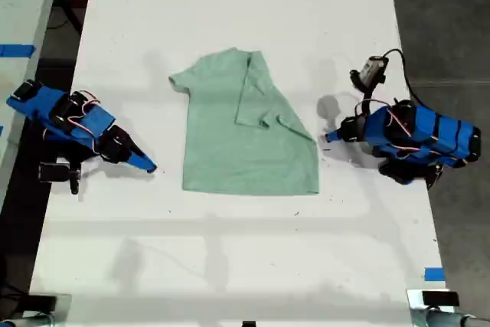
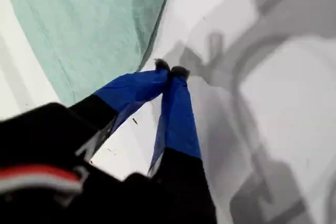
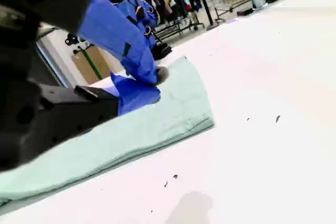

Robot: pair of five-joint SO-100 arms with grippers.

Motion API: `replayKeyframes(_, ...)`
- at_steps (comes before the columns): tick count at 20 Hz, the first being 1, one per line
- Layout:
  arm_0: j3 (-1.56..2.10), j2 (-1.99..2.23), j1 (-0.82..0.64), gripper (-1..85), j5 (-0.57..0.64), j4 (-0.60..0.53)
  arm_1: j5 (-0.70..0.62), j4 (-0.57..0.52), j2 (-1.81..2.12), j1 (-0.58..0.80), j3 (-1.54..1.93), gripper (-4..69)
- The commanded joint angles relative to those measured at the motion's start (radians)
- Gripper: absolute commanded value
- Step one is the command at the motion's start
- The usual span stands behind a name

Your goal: Fold t shirt

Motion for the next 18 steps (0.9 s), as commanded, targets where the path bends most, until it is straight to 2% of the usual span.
replayKeyframes(1,0.034,0.009,-0.818,-0.4,-0.365,0.009,0.003,-0.037,0.006,0.002,0.054,1.5)
replayKeyframes(3,0.041,0.009,-0.821,-0.4,-0.549,-0.005,0.003,-0.037,0.006,0.003,0.054,1.5)
replayKeyframes(4,0.04,0.009,-0.811,-0.4,-0.586,-0.048,0.002,-0.037,0.006,0.003,0.054,1.5)
replayKeyframes(5,0.015,0.009,-0.827,-0.4,-0.588,-0.067,0.003,-0.037,0.006,0.003,0.054,1.5)
replayKeyframes(7,-0.127,0.009,-0.899,-0.4,-0.577,0.043,0.003,-0.037,0.006,0.003,0.054,1.5)
replayKeyframes(8,-0.229,0.002,-0.954,-0.4,-0.54,0.118,0.002,-0.037,0.006,0.008,0.054,1.5)
replayKeyframes(9,-0.328,-0.066,-1.012,-0.4,-0.474,0.14,0.0,-0.037,0.006,0.011,0.054,1.5)
replayKeyframes(13,-0.775,-0.678,-1.094,-0.4,-0.322,0.198,0.002,-0.037,0.006,0.008,0.054,1.5)
replayKeyframes(15,-0.988,-0.876,-1.187,1.9,-0.21,0.27,0.002,-0.037,0.006,0.005,0.054,1.5)
replayKeyframes(17,-1.17,-1.143,-1.259,14.7,-0.141,0.353,0.0,-0.037,0.006,0.006,0.054,1.5)
replayKeyframes(18,-1.236,-1.279,-1.264,25.5,-0.103,0.365,0.0,-0.037,0.006,0.006,0.054,1.5)
